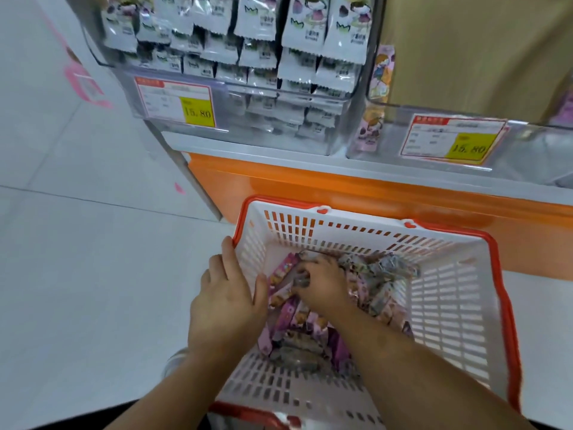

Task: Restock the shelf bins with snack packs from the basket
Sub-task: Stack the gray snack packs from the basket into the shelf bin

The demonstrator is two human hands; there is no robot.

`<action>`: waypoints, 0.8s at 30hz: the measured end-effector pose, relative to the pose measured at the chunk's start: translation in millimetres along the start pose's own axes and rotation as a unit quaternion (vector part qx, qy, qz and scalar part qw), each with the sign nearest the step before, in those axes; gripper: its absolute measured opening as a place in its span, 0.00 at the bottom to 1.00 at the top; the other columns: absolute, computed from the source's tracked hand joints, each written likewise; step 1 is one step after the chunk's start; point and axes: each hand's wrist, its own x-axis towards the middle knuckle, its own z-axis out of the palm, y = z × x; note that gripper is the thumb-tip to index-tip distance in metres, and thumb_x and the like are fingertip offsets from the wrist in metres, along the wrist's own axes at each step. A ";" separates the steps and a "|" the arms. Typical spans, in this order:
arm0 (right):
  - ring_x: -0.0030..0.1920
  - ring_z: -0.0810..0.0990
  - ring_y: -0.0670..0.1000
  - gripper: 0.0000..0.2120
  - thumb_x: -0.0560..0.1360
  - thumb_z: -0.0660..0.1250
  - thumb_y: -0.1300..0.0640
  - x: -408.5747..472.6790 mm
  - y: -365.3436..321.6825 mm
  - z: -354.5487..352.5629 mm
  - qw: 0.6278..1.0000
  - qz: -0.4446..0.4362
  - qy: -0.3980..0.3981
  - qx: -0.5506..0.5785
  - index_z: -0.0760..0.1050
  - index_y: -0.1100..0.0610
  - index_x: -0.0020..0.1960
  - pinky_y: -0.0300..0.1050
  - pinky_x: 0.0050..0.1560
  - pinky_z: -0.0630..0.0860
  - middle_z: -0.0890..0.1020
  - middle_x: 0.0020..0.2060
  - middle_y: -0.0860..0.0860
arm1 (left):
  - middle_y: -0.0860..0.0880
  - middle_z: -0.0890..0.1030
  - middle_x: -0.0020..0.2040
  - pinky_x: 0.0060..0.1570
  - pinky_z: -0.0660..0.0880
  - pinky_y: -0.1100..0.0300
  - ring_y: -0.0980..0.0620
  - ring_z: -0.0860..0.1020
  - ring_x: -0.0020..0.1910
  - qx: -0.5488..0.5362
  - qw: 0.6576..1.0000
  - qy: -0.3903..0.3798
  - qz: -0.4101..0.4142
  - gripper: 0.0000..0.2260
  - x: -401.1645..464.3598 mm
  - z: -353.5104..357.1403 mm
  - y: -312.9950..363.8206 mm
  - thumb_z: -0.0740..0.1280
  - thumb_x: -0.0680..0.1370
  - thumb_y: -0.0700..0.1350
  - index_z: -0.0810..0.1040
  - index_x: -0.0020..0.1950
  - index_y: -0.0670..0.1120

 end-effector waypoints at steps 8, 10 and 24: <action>0.49 0.79 0.49 0.08 0.77 0.76 0.51 -21.1 -8.8 -37.1 0.994 -0.026 -0.003 0.105 0.78 0.50 0.44 0.52 0.55 0.80 0.76 0.48 0.45 | 0.47 0.68 0.73 0.52 0.81 0.51 0.46 0.74 0.67 0.000 1.000 -0.021 -0.007 0.36 -1.3 -1.8 -0.9 0.55 0.81 0.66 0.45 0.82 0.50; 0.44 0.81 0.47 0.07 0.78 0.75 0.50 -36.2 -20.4 -67.5 0.987 -0.021 -0.007 0.159 0.80 0.50 0.43 0.50 0.49 0.82 0.82 0.42 0.46 | 0.47 0.66 0.75 0.56 0.80 0.48 0.45 0.72 0.70 -0.015 0.999 -0.042 -0.017 0.36 -1.5 -7.2 0.6 0.55 0.82 0.65 0.45 0.82 0.50; 0.43 0.88 0.51 0.05 0.78 0.76 0.56 -190.2 -138.8 -319.6 0.936 -0.222 0.087 0.259 0.84 0.51 0.54 0.52 0.46 0.85 0.84 0.51 0.46 | 0.40 0.86 0.46 0.38 0.78 0.57 0.43 0.83 0.36 -0.444 0.848 -0.269 -0.110 0.28 18.8 -192.5 63.5 0.56 0.85 0.59 0.80 0.59 0.35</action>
